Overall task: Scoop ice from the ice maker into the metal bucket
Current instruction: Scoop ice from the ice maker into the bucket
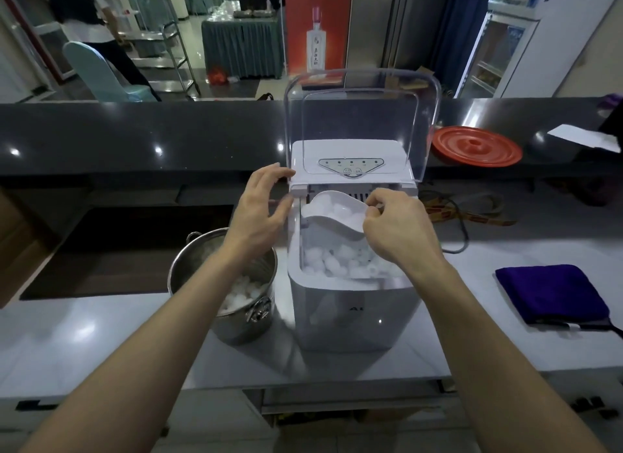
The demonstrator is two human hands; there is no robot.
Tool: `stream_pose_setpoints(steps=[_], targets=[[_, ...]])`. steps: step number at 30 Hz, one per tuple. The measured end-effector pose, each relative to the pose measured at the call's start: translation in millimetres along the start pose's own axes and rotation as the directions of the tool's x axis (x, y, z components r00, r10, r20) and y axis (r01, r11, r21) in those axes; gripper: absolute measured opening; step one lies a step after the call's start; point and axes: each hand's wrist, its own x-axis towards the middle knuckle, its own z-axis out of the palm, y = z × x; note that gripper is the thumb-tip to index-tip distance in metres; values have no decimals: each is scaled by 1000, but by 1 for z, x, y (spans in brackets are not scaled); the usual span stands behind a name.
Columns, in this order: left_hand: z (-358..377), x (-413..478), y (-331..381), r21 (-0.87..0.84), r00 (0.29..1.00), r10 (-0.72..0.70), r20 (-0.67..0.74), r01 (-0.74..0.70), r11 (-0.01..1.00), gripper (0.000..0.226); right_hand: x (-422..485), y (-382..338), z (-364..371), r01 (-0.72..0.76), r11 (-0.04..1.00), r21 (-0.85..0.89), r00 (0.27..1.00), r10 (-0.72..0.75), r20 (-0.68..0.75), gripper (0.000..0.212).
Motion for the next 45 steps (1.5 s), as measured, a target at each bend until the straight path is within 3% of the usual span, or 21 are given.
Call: stream_pose_setpoints(steps=[4,7,10,13,18,24,33,45], targets=[[-44,-11,-33,41,996,-74,-58,77,996,37,-6,-23,13,-21,999,27,1000,21,-11,18],[-75,-19,-72,221,978,-209,-20,208,953,36,-11,-41,24,-32,999,18,999,32,-22,19],[-99,-32,-108,384,916,-396,57,346,856,44,-20,-62,42,-29,998,49,999,31,-37,20],[-109,-45,-129,469,854,-492,170,369,802,49,-27,-81,58,-23,998,66,999,25,-43,19],[-109,-63,-149,474,727,-611,313,438,764,23,-35,-103,85,-31,997,73,999,33,-35,18],[-107,-67,-147,447,784,-552,283,401,800,12,-51,-115,123,-82,994,67,996,80,41,16],[-112,-81,-144,361,836,-510,202,420,832,13,-69,-102,161,-66,982,-176,986,92,142,18],[-108,-86,-129,304,865,-458,207,388,870,28,-69,-103,168,24,907,-421,998,4,66,16]])
